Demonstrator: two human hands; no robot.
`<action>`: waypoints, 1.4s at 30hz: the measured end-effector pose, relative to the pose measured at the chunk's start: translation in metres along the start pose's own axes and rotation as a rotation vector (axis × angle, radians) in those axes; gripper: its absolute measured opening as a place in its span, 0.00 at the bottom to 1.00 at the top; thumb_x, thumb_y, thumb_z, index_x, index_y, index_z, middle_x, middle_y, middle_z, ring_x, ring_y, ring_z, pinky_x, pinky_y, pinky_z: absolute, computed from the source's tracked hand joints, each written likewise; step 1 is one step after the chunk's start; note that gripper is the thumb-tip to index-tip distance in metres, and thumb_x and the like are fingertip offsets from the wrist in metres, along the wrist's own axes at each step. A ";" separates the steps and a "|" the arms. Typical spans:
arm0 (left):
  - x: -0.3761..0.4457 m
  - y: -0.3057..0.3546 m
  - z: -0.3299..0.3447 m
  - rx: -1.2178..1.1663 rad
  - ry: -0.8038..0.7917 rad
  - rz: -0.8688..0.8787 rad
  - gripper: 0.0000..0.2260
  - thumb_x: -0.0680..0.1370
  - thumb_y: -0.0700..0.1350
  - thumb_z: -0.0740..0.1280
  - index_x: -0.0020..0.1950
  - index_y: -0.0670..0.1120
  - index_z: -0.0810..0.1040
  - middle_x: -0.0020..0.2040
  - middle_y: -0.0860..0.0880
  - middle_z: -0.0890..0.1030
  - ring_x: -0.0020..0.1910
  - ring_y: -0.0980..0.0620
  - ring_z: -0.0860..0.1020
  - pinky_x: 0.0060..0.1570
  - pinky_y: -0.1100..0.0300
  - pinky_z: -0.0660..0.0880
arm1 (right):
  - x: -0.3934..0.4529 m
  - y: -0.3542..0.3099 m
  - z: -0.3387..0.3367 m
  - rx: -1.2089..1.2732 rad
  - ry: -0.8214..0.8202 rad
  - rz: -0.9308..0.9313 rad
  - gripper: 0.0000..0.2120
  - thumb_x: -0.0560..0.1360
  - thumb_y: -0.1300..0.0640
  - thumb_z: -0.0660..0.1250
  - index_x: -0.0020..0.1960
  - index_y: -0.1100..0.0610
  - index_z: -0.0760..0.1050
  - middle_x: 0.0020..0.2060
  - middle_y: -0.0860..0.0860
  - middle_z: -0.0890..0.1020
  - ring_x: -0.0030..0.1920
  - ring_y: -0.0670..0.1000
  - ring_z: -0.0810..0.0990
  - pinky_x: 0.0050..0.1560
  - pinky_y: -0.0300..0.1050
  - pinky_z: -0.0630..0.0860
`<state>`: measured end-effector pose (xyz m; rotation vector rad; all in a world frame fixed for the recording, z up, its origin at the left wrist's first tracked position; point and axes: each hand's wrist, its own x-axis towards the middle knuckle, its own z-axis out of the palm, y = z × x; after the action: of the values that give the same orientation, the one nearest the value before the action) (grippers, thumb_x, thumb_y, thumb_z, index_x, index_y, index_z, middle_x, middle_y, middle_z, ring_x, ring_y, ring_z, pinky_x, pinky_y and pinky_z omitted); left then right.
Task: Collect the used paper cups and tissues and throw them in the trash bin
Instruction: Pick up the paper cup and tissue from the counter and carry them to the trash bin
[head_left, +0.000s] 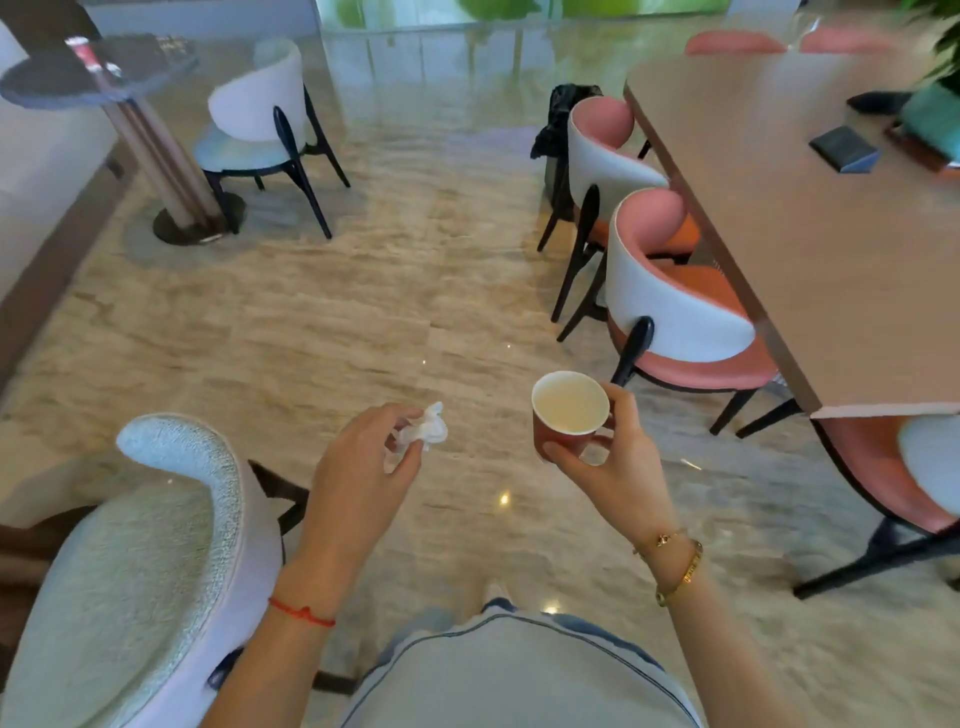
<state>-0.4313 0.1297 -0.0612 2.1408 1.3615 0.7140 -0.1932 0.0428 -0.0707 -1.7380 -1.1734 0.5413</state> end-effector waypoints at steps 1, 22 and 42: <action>0.021 0.000 0.004 -0.003 0.008 -0.004 0.13 0.75 0.42 0.70 0.58 0.52 0.78 0.48 0.58 0.79 0.43 0.62 0.75 0.40 0.72 0.68 | 0.024 0.002 0.000 -0.001 -0.011 0.002 0.31 0.66 0.53 0.76 0.63 0.50 0.64 0.55 0.41 0.75 0.53 0.37 0.76 0.48 0.26 0.73; 0.520 -0.048 0.076 -0.033 0.006 0.060 0.13 0.74 0.41 0.71 0.58 0.52 0.78 0.48 0.58 0.79 0.43 0.59 0.76 0.40 0.61 0.76 | 0.514 0.050 0.063 0.021 0.036 -0.026 0.31 0.65 0.55 0.77 0.61 0.46 0.63 0.55 0.37 0.73 0.55 0.36 0.75 0.50 0.26 0.72; 0.979 -0.038 0.191 -0.020 -0.038 0.112 0.13 0.74 0.41 0.71 0.58 0.51 0.79 0.48 0.57 0.79 0.43 0.60 0.76 0.41 0.64 0.74 | 0.962 0.137 0.059 0.043 0.072 0.071 0.33 0.65 0.57 0.78 0.64 0.54 0.64 0.58 0.48 0.75 0.54 0.38 0.76 0.50 0.25 0.71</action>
<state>0.0251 1.0177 -0.0680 2.2173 1.2186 0.7231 0.2539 0.9067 -0.0870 -1.7532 -1.0459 0.5379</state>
